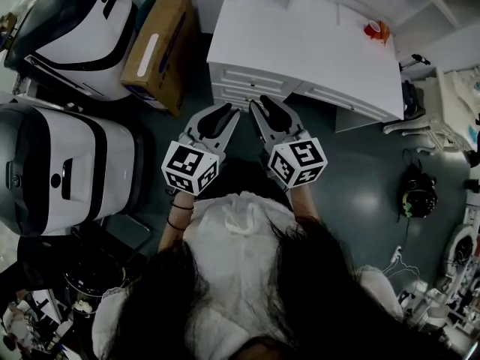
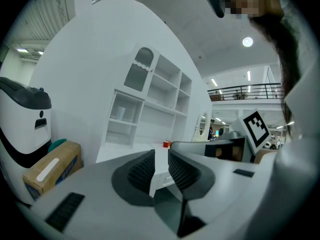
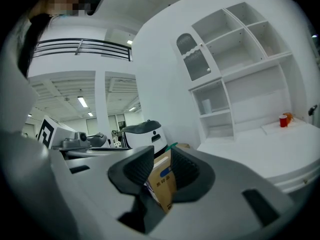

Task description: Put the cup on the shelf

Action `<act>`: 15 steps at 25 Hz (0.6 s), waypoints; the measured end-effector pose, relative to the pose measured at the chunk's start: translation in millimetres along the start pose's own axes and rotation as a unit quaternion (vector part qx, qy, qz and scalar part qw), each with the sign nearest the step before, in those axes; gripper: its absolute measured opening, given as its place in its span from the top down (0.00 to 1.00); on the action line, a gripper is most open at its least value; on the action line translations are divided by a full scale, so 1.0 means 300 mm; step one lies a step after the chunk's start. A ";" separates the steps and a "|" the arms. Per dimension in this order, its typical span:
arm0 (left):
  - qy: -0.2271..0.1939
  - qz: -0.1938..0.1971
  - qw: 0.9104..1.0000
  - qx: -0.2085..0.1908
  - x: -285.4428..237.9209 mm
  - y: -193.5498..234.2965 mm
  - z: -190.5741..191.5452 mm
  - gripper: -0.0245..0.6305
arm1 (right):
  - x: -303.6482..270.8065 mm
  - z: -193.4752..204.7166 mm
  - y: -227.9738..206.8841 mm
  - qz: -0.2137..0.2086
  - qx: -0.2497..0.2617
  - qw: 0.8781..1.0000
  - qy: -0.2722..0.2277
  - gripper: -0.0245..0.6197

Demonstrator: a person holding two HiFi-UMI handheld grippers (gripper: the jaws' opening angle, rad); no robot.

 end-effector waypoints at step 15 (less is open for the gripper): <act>-0.003 -0.003 1.000 -0.007 -0.084 -0.163 -0.011 0.82 | 0.128 -0.053 -0.105 -0.008 0.006 1.000 0.004 0.80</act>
Point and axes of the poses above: the fingertips, and each gripper's own axes: x backward along the fingers, y to its left, z out of its underside, the point moved 9 cm from there along x, backward along the fingers, and after that the axes turned 9 degrees about -y, right-handed, at the moved point
